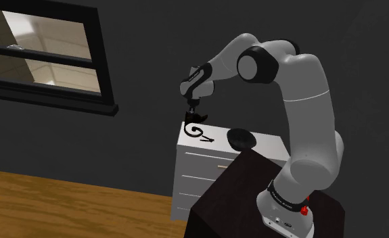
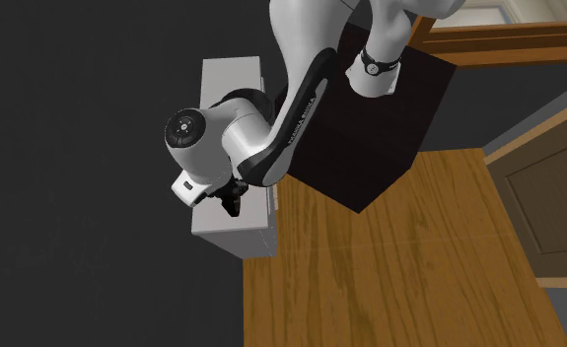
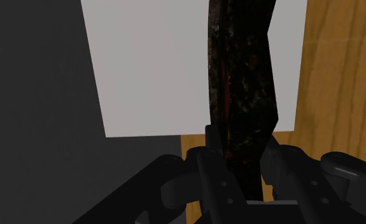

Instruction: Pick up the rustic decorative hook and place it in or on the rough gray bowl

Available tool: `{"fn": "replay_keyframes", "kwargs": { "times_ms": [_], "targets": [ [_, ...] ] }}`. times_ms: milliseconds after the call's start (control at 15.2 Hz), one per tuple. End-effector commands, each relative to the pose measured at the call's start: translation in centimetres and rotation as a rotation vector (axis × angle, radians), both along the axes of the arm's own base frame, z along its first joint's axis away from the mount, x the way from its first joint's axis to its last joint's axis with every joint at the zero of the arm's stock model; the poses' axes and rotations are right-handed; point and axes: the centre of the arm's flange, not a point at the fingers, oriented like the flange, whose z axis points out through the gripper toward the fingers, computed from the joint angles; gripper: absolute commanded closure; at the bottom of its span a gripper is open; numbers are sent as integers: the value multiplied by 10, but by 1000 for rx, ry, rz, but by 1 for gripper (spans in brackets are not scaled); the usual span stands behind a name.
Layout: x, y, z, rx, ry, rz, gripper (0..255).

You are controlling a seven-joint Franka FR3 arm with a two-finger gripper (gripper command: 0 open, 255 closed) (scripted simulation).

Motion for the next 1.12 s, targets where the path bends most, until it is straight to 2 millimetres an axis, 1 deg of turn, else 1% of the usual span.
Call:
{"fn": "replay_keyframes", "kwargs": {
  "times_ms": [0,1056],
  "targets": [
    [0,0,5,0,0,0,255],
    [0,0,90,0,0,0,255]
  ]
}}
